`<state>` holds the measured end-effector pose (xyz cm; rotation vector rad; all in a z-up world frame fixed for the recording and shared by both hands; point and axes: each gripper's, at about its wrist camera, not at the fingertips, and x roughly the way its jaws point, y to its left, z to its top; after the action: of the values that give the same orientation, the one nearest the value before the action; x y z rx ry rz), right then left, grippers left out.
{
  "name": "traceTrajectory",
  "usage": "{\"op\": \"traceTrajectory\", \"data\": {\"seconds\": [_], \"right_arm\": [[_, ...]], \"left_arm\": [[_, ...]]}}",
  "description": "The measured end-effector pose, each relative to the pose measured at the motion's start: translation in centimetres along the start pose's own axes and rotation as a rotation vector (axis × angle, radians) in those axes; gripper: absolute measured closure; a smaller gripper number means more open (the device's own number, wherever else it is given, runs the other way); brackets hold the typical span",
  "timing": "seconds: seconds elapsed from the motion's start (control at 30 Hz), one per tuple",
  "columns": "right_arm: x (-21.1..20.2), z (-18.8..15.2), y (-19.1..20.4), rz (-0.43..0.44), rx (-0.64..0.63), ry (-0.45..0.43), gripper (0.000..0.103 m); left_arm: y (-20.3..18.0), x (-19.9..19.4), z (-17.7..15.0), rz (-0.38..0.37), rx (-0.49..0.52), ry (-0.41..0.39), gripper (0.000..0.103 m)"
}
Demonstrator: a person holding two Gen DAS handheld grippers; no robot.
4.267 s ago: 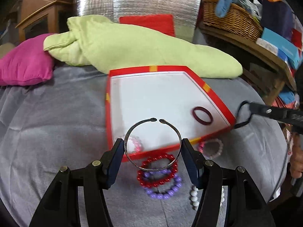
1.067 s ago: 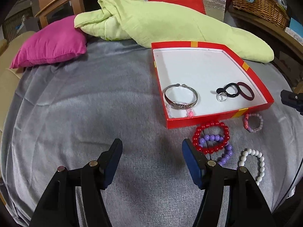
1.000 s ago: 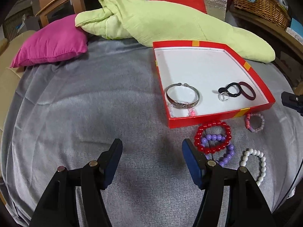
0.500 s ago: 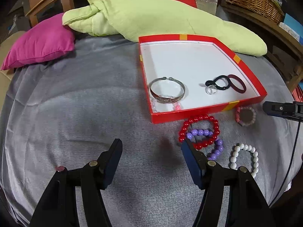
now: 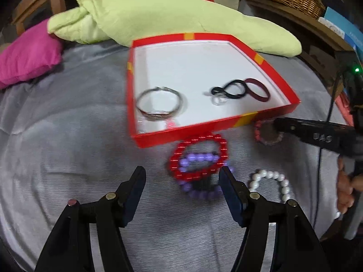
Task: Organize jewelry
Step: 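Grasp the red bead bracelet with the left tool while the right tool grasps the pink bead bracelet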
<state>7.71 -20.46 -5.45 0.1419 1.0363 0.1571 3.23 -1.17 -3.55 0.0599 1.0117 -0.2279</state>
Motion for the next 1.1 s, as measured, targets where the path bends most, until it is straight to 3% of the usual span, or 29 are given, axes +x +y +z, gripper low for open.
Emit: {"op": "traceTrajectory", "data": {"seconds": [0.07, 0.17, 0.27, 0.53, 0.6, 0.73, 0.87, 1.1], "right_arm": [[0.1, 0.0, 0.4, -0.019, -0.028, -0.007, 0.09], [0.1, -0.2, 0.5, -0.04, -0.057, -0.006, 0.094], [-0.3, -0.4, 0.1, -0.048, -0.059, 0.006, 0.094], [-0.8, -0.9, -0.4, -0.067, -0.054, 0.025, 0.094], [-0.8, -0.9, -0.2, -0.079, -0.068, 0.027, 0.094], [-1.0, -0.7, -0.4, -0.054, -0.051, 0.031, 0.094], [-1.6, -0.3, 0.1, 0.034, -0.027, 0.028, 0.094], [-3.6, 0.1, -0.1, 0.215, 0.033, -0.01, 0.094]], "left_arm": [[-0.5, 0.5, 0.1, -0.008, 0.003, 0.01, 0.032], [-0.7, 0.9, 0.4, -0.033, -0.016, 0.009, 0.032], [-0.5, 1.4, 0.8, -0.078, -0.058, 0.009, 0.031], [0.0, 2.6, 2.2, -0.11, -0.14, 0.005, 0.031], [-0.1, 2.4, 2.2, -0.092, -0.124, -0.005, 0.05], [0.2, 2.2, 2.1, -0.086, -0.091, -0.013, 0.07], [0.2, 1.1, 1.4, -0.104, -0.053, -0.02, 0.09], [1.3, -1.2, 0.2, -0.122, -0.014, -0.064, 0.093]]}}
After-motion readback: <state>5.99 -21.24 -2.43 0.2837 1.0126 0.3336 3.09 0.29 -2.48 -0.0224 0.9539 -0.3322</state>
